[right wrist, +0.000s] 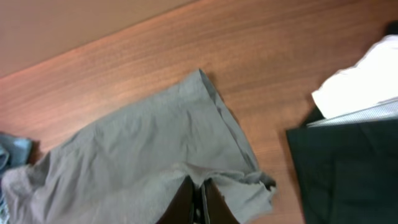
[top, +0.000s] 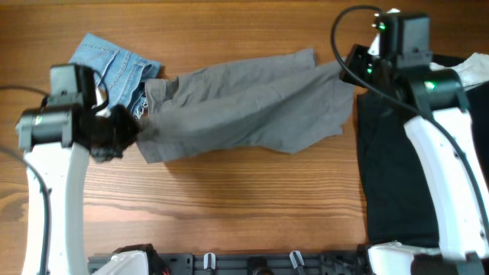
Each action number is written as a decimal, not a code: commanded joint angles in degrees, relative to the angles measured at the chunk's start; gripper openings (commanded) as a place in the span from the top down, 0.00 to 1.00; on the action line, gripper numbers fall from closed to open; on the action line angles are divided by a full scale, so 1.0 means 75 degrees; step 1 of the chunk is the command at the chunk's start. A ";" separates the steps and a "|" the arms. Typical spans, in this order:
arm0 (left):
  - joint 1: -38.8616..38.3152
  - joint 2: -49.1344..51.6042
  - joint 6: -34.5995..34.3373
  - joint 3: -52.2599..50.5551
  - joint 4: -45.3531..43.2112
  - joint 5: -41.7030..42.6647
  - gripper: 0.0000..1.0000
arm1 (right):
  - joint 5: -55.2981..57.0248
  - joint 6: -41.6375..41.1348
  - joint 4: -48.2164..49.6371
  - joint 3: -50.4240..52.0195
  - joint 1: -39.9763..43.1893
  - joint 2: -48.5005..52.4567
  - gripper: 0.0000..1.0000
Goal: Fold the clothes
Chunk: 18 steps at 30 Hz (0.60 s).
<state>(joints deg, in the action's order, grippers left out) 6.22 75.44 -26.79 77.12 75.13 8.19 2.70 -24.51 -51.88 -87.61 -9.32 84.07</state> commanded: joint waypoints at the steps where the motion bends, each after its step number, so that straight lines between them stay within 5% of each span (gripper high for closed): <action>1: -0.0087 0.0895 0.0146 0.0076 -0.1195 -0.0772 0.96 | -0.0152 0.0163 0.0565 -0.0131 0.0038 0.0761 0.96; 7: -0.0096 0.2014 0.0146 0.0076 -0.3582 -0.0991 0.96 | -0.0428 0.0047 0.1743 -0.0131 0.0038 0.1824 0.95; 16: -0.0312 0.3217 0.0146 0.0076 -0.4258 -0.0845 0.92 | -0.0481 0.0076 0.2311 -0.0131 0.0041 0.2850 0.94; 17: -0.0312 0.3217 0.0149 0.0076 -0.4319 -0.0868 0.57 | -0.0487 0.0414 0.2428 -0.0131 0.0041 0.2850 0.38; 18: -0.0239 0.3200 0.0154 0.0079 -0.4336 -0.1037 0.41 | -0.0475 0.0968 0.2416 -0.0134 0.0044 0.2806 0.24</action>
<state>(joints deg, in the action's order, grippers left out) 4.14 99.44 -26.22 77.12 43.33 2.81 -0.45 -23.62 -34.30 -87.61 -9.30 104.92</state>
